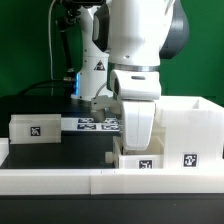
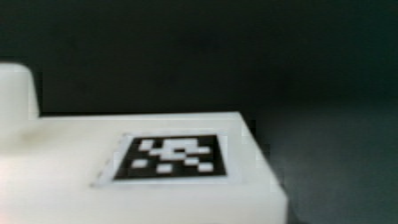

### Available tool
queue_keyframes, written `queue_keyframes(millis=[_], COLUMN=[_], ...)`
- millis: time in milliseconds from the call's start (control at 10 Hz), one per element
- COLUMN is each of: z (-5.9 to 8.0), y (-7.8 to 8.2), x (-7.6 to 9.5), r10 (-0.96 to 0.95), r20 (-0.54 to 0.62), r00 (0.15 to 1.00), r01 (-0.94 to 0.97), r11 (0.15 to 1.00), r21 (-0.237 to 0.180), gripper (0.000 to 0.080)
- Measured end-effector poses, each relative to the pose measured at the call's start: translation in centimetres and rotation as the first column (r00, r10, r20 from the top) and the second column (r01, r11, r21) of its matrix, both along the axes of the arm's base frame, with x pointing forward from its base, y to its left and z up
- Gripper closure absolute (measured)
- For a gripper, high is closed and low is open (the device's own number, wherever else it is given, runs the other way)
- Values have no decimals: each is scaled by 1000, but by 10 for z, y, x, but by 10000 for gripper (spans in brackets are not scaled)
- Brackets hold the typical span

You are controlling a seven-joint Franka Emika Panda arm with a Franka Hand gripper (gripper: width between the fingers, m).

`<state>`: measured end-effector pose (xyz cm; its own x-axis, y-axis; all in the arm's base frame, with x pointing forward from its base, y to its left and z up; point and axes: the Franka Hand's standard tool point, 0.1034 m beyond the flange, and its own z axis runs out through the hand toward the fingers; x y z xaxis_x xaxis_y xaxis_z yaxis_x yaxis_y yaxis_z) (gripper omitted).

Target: Assemble drawer

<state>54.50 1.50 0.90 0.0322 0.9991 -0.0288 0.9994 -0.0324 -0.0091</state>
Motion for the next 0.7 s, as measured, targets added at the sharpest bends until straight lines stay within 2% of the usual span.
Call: queue_keyframes(millis=[700], z=[1], y=[-1], x=[3], r10=[23], r20=[10], r00=[1000], r01=[-23], r11=[1000], r21=[-15], gripper=[758])
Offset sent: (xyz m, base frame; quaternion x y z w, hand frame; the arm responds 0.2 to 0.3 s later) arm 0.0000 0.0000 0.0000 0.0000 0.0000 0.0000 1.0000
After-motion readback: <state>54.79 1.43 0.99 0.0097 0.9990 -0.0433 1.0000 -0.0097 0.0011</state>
